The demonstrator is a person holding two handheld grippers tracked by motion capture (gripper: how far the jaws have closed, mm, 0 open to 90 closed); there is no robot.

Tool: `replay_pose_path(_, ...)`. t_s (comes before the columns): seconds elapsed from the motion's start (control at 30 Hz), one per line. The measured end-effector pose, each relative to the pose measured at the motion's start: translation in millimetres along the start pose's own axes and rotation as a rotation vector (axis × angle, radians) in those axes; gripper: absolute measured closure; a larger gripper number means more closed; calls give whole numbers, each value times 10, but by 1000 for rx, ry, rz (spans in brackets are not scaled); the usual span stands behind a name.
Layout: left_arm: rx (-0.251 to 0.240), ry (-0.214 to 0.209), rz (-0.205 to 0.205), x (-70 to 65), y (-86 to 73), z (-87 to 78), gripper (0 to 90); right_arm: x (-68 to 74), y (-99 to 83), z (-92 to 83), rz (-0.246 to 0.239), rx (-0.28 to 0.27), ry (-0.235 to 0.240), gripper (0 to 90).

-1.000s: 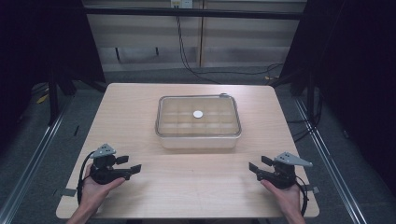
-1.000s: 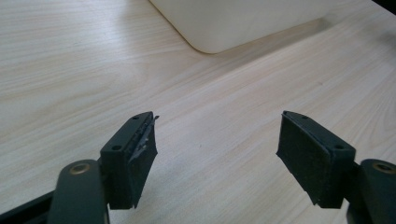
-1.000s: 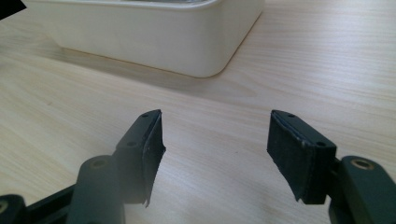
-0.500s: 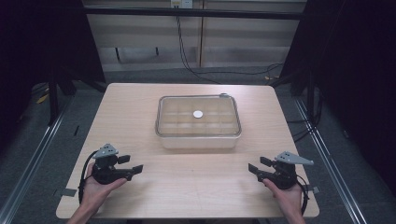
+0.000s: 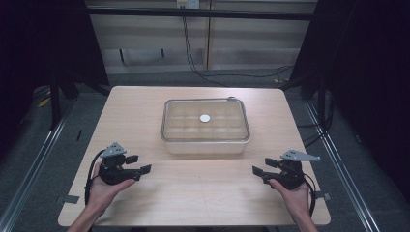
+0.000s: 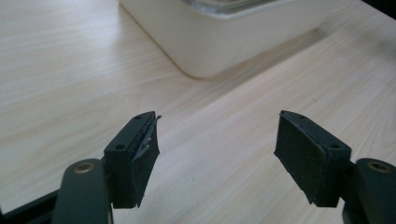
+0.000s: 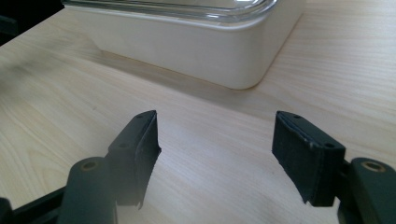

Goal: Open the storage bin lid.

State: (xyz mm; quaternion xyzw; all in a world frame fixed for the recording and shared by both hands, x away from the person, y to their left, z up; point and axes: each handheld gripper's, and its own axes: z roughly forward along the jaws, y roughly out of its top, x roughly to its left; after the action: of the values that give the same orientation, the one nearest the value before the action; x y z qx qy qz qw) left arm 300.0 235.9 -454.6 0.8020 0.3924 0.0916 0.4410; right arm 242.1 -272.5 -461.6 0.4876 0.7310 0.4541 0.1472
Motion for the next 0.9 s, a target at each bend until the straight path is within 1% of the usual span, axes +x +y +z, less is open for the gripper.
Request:
replay_pose_path(0.03, 4, 11, 8, 2, 12, 1, 301, 1, 16, 16, 4, 1, 10, 316)
replay_pose_path(0.1, 2, 3, 9, 16, 37, 10, 301, 23, 36, 30, 9, -5, 17, 316)
replay_pose_path(0.17, 2, 5, 5, 31, 59, 23, 304, 48, 69, 44, -8, -3, 15, 309)
replay_pose_path(0.23, 3, 3, -1, 49, 85, 45, 307, 38, 105, 63, -2, -2, 21, 303)
replay_pose_path(0.3, 3, 3, -1, 69, 111, 61, 310, 20, 144, 88, -4, -1, 11, 285)
replay_pose_path(0.33, 5, 1, 3, 80, 119, 67, 310, 6, 163, 101, 0, 2, 16, 284)
replay_pose_path(0.37, 7, 4, -2, 88, 126, 82, 312, -3, 184, 113, 8, 9, 29, 283)
replay_pose_path(0.4, 14, 6, 0, 103, 134, 94, 312, -8, 209, 131, 8, 13, 30, 277)
replay_pose_path(0.43, 15, 5, -5, 113, 146, 105, 312, -12, 228, 144, 4, 16, 21, 276)
replay_pose_path(0.5, 8, 12, -11, 129, 172, 116, 312, -27, 259, 170, 1, 15, 20, 275)
replay_pose_path(0.53, 15, 10, -4, 140, 192, 119, 312, -35, 276, 181, 2, 15, 8, 275)
replay_pose_path(0.57, 8, 19, -3, 141, 209, 128, 312, -41, 295, 192, 2, 10, 10, 275)
replay_pose_path(0.63, -2, 14, -4, 150, 237, 151, 310, -53, 333, 215, 7, 10, 20, 274)
replay_pose_path(0.67, -3, 21, -10, 146, 245, 165, 308, -58, 357, 227, 5, 9, 20, 269)
replay_pose_path(0.7, 9, 22, -7, 149, 261, 181, 303, -58, 368, 232, 8, 3, 18, 268)
replay_pose_path(0.77, -1, 24, -7, 148, 301, 216, 300, -66, 408, 256, 7, 4, 21, 260)
replay_pose_path(0.83, -7, 17, -11, 150, 328, 240, 295, -74, 453, 272, 1, -3, 18, 254)
replay_pose_path(0.87, -4, 18, 1, 148, 339, 254, 296, -81, 474, 280, 4, -9, 20, 248)
replay_pose_path(0.9, -4, 16, 2, 144, 342, 262, 295, -95, 499, 291, 4, -13, 22, 247)
